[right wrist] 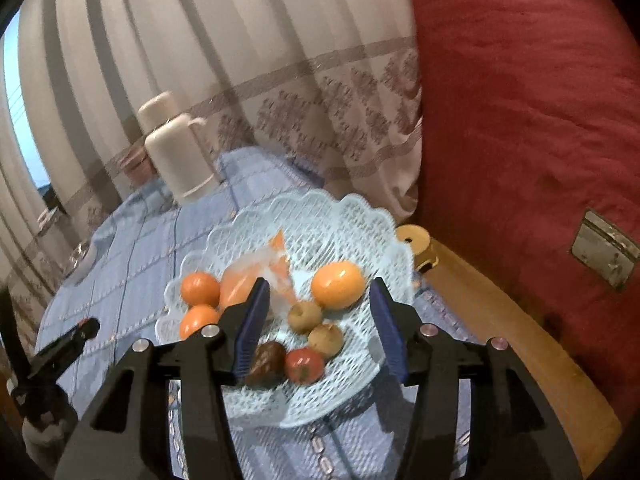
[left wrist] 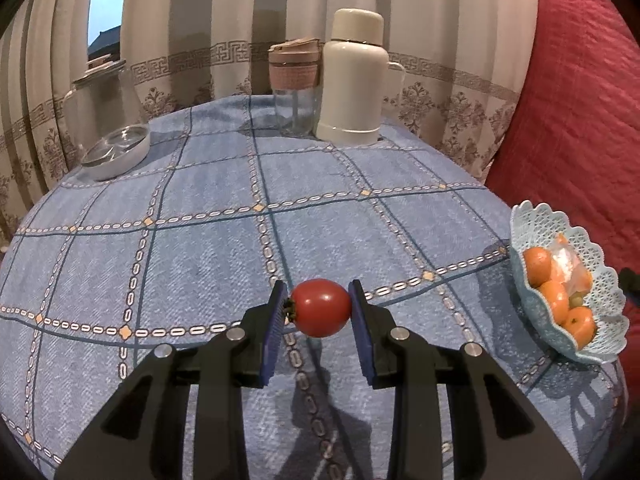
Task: Organize fruits
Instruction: 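Open the right gripper to drop the tomato into the basket, then lower the held tomato into the white basket and open the left gripper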
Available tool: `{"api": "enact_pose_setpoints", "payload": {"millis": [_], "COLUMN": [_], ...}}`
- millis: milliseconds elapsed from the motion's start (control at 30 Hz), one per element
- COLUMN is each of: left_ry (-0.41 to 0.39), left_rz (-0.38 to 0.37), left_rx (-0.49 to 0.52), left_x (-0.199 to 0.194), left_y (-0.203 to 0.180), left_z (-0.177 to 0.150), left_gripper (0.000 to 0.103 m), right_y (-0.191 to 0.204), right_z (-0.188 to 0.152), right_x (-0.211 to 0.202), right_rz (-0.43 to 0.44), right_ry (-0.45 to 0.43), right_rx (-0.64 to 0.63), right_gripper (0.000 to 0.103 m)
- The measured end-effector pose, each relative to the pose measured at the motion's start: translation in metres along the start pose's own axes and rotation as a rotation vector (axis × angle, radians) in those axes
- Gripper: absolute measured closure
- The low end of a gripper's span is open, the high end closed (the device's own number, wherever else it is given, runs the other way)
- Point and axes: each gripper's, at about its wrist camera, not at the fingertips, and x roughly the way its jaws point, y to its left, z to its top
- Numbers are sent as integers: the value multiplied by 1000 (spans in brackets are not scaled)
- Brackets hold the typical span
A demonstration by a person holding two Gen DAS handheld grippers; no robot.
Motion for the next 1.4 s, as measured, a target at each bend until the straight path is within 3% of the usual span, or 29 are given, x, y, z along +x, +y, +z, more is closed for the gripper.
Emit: {"api": "enact_pose_setpoints", "payload": {"millis": [100, 333, 900, 1400], "left_ry": [-11, -17, 3, 70], "left_rz": [-22, -120, -356, -388], "left_rx": [16, 69, 214, 261], "left_x": [-5, -15, -14, 9], "left_y": [-12, -55, -171, -202], "left_z": [5, 19, 33, 20], "left_gripper": [71, 71, 71, 71], "right_y": [-8, -17, -41, -44], "right_z": [5, 3, 21, 25], "right_x": [-2, 6, -1, -9], "right_rz": [-32, -112, -66, -38], "right_ry": [-38, -70, -97, -101], "right_rx": [25, -5, 58, 55], "right_gripper": [35, 35, 34, 33]}}
